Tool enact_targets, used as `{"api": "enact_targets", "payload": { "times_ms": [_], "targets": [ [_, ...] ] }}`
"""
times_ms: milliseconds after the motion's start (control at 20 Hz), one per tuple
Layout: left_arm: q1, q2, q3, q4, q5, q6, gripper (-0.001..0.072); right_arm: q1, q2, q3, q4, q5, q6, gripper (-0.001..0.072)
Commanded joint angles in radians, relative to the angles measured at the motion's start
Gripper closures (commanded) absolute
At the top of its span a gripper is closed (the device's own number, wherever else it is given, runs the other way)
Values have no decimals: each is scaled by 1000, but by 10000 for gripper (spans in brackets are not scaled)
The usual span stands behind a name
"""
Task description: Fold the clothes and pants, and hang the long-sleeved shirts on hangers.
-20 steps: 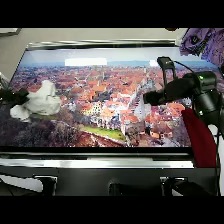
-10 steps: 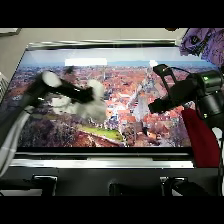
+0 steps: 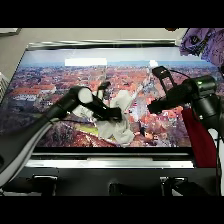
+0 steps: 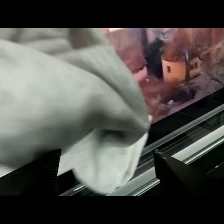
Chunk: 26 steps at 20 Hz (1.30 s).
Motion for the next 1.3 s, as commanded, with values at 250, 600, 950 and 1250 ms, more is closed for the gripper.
{"api": "enact_targets", "payload": {
  "times_ms": [250,600,950,1250],
  "targets": [
    [375,154,18,163,-198,119,34,-264,-333,-78,799,144,56,180],
    [517,149,18,164,-195,119,34,-142,-510,-78,857,220,-80,175],
    [521,146,18,163,-195,118,34,-44,-558,-78,855,377,-74,281],
    [632,145,-87,123,-14,213,35,-60,-514,-77,782,391,-73,679]
  ]
}}
